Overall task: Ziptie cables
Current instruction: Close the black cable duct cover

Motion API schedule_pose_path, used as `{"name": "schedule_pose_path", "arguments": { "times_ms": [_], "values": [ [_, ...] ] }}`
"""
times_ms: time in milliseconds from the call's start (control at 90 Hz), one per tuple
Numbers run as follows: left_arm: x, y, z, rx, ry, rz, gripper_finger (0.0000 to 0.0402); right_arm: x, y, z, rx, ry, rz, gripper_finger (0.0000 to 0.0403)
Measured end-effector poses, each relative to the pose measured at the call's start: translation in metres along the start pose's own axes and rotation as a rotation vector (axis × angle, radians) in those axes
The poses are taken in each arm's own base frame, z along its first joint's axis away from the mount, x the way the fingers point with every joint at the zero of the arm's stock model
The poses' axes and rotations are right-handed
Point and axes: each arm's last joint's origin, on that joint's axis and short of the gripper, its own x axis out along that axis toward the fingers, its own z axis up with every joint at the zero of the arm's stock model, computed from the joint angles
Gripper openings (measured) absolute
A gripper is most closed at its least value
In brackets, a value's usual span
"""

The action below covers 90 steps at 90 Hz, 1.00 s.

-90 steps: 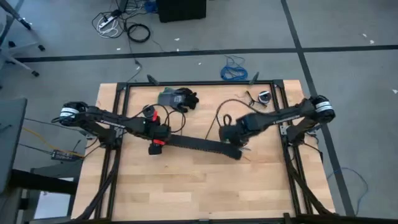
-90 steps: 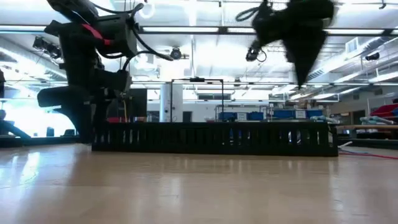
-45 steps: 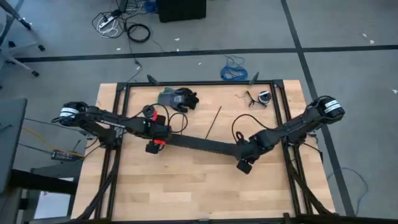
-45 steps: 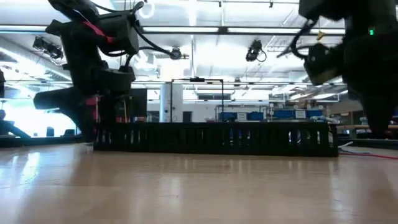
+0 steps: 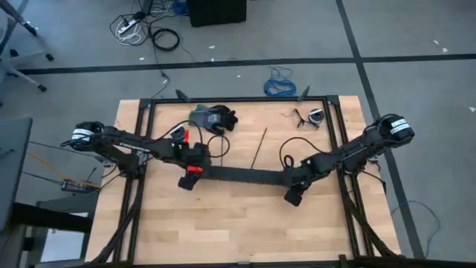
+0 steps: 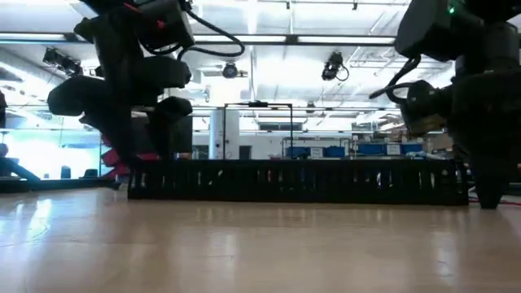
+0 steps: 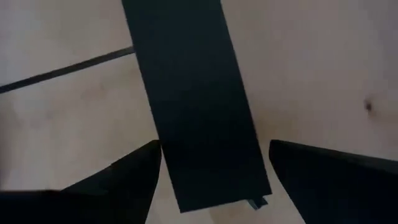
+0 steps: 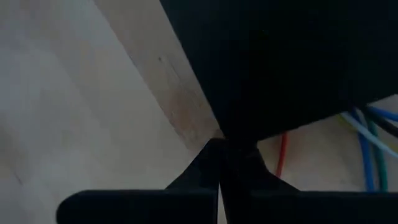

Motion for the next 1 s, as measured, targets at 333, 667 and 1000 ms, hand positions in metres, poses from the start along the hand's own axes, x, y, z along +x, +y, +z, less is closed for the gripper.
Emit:
{"name": "schedule_pose_path", "arguments": {
  "times_ms": [333,667,1000],
  "values": [
    [0.002,0.002,0.009,-0.041,-0.089,0.018,0.0294,-0.002,-0.008,0.037,-0.065,-0.214,0.111,0.0000],
    [0.003,0.006,0.023,-0.163,-0.168,-0.059,0.0294,-0.005,0.004,0.080,-0.219,-0.358,0.248,0.0000],
    [-0.015,0.012,0.037,-0.217,-0.153,-0.036,0.0294,-0.038,0.014,0.087,-0.246,-0.199,0.005,0.0000]
  ]
}}
